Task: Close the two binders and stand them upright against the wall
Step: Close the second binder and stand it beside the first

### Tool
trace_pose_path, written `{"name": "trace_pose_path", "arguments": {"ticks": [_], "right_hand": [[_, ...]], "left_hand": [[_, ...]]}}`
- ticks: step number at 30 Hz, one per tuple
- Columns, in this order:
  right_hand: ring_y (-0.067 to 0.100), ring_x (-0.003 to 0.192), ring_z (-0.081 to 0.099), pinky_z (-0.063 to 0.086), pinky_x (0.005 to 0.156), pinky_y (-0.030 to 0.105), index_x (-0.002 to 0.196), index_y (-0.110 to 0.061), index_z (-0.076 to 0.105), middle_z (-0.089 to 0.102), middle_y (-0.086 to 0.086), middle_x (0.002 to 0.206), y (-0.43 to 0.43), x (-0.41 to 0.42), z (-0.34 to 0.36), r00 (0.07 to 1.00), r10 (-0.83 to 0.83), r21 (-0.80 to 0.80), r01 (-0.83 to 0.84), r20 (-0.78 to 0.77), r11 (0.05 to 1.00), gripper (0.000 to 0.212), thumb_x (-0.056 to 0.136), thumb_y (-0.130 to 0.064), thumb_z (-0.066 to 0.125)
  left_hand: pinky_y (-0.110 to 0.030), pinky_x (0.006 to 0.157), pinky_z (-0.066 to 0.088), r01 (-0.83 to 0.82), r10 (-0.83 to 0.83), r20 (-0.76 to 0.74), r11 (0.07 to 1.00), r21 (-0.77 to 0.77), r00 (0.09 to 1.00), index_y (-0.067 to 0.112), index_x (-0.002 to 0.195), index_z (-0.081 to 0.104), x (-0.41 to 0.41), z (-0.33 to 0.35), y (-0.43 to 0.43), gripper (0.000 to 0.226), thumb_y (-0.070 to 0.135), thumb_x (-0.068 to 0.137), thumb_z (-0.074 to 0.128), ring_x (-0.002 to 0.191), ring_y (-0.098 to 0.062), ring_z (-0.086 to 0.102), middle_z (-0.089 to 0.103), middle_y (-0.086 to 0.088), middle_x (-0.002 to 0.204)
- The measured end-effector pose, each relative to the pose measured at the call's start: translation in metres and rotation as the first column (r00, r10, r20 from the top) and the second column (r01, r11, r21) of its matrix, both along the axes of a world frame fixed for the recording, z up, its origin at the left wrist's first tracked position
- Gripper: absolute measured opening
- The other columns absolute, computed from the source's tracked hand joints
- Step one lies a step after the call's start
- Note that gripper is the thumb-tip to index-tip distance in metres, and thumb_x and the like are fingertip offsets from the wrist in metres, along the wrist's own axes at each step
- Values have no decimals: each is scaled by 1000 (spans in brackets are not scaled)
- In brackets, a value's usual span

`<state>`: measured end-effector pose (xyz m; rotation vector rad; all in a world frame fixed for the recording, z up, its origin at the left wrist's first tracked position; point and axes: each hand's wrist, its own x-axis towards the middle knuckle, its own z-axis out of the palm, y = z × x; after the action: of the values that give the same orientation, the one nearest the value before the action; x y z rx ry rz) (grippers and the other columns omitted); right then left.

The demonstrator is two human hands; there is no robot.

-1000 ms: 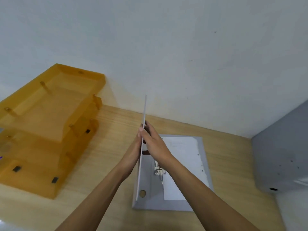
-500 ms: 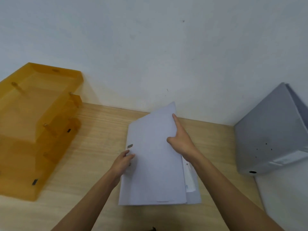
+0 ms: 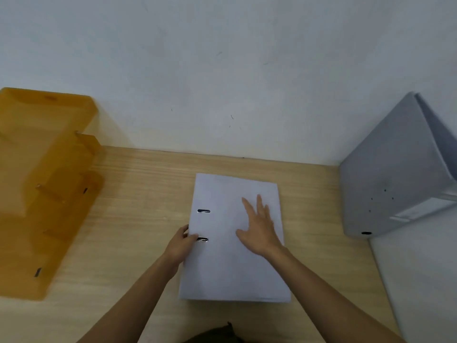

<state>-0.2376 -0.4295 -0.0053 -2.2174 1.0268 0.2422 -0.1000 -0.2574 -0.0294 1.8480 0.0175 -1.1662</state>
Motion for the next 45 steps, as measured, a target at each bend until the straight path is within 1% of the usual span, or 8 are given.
{"name": "trace_pose_path", "arguments": {"ticks": [6, 9, 16, 21, 26, 31, 39, 45], "right_hand": [[40, 155, -17, 10, 122, 65, 160, -42, 5, -20, -2, 170, 18, 1, -34, 989, 81, 202, -55, -127, 978, 88, 93, -43, 61], [47, 152, -22, -2, 125, 55, 162, -38, -1, -23, 4, 169, 21, -11, -47, 980, 78, 250, -30, -183, 968, 95, 93, -46, 63], [46, 151, -25, -3, 124, 53, 162, -37, 1, -23, 0, 169, 21, -6, -44, 982, -33, 341, 96, -187, 935, 98, 90, -54, 65], [46, 152, -23, -3, 124, 57, 162, -38, 0, -21, -2, 170, 32, 10, -27, 959, -203, 400, 268, -198, 877, 92, 92, -68, 51], [43, 153, -24, -8, 122, 59, 160, -42, -7, -22, -1, 170, 39, 24, -1, 910, -398, 436, 408, -118, 802, 83, 94, -73, 33], [31, 156, -21, -8, 120, 67, 158, -46, -7, -18, -8, 170, 48, 12, 8, 891, -454, 459, 401, 8, 793, 88, 87, -83, 30], [20, 159, -3, 7, 125, 60, 157, -51, -7, -6, -16, 171, 30, -18, 32, 893, -425, 561, 278, 148, 780, 116, 61, -101, 38], [4, 157, 6, 11, 127, 53, 152, -62, 3, 6, -26, 168, 3, -61, 58, 779, -457, 606, 127, 430, 786, 93, 73, -95, 39]], "left_hand": [[-45, 93, 54, 29, -29, 15, 999, 28, 999, 15, 147, 41, -10, -3, 7, 53, 25, 97, 59, 112, -30, 65, 61, -12, 134], [-49, 97, 53, 35, -35, 6, 999, 38, 999, 16, 149, 40, -11, -10, 11, 55, 27, 98, 59, 112, -31, 66, 62, -12, 136], [-39, 86, 54, -18, 17, -58, 1000, -7, 998, 12, 149, 42, -3, -13, 10, 62, 24, 93, 66, 110, -28, 68, 65, -13, 130], [-30, 65, 50, -115, 98, -204, 991, -75, 974, 17, 103, 73, 1, 7, 0, 46, 58, 90, 57, 83, -20, 72, 81, 2, 81], [-47, 98, 52, -134, 11, -411, 953, -272, 911, 19, 129, 67, 6, 15, -10, 63, 66, 90, 50, 112, -33, 69, 73, -13, 121], [-50, 98, 51, -127, -143, -549, 897, -423, 824, 23, 131, 66, -5, 32, -21, 56, 61, 95, 46, 116, -32, 68, 70, -13, 128], [-42, 91, 58, 61, -290, -362, 847, -528, 886, 16, 139, 56, -29, 60, -33, 51, 36, 92, 62, 116, -30, 68, 70, -13, 128], [-43, 92, 57, 240, -401, -122, 735, -634, 908, 15, 142, 49, -68, 95, -68, 55, 12, 90, 65, 120, -35, 64, 65, -16, 134]]}}
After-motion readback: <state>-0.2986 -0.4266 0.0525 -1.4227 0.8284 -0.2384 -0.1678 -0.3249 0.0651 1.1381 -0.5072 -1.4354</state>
